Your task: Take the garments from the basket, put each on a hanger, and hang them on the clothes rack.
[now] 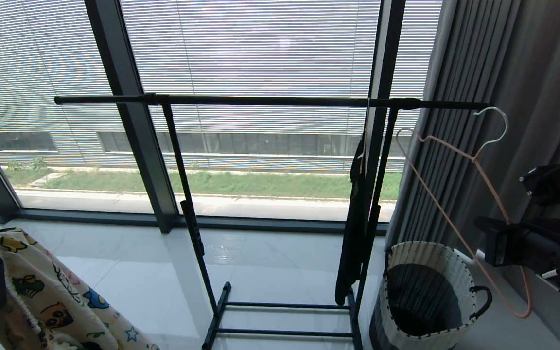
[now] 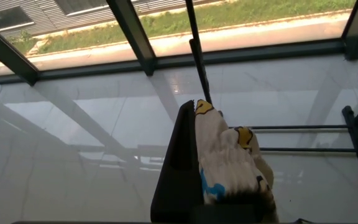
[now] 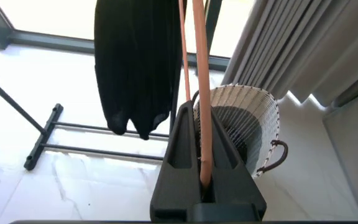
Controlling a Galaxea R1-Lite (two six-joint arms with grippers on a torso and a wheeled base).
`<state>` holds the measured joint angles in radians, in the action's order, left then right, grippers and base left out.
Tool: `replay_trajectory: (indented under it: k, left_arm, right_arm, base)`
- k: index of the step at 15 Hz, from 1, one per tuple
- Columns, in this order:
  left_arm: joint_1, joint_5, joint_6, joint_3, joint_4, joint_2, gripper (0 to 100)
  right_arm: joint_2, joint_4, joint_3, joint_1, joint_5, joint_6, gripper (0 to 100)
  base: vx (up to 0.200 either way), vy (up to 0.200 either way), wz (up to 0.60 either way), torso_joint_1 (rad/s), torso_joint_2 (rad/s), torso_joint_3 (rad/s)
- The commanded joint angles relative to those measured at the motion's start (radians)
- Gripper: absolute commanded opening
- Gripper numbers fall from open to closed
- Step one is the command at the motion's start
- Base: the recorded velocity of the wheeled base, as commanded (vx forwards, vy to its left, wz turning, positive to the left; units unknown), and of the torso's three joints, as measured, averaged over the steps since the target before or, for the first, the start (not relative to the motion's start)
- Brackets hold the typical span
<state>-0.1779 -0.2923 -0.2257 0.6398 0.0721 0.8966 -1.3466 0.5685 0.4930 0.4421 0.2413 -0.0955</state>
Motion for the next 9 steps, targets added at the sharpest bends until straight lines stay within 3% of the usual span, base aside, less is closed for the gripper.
replay_trajectory:
  k: [1,3,5,9]
  left_arm:
    - [-0.022,-0.001,0.002,-0.017,0.0,0.002,0]
    - [-0.055,-0.001,0.003,-0.014,0.0,0.015,0]
    - [-0.111,-0.001,0.009,0.009,-0.017,0.097,0]
    - [-0.126,-0.007,0.028,0.034,-0.242,0.305,0]
  right_arm:
    - [0.001,0.001,0.002,0.026,-0.048,-0.001,0]
    - [0.027,0.001,-0.001,0.073,-0.131,-0.004,0]
    - [0.04,0.001,-0.034,0.184,-0.247,-0.003,0]
    - [0.035,0.001,-0.07,0.451,-0.275,-0.007,0]
  base:
    - [0.0,0.0,0.0,0.0,0.0,0.0]
    - [0.0,0.0,0.0,0.0,0.0,0.0]
    - [0.0,0.0,0.0,0.0,0.0,0.0]
    - [0.0,0.0,0.0,0.0,0.0,0.0]
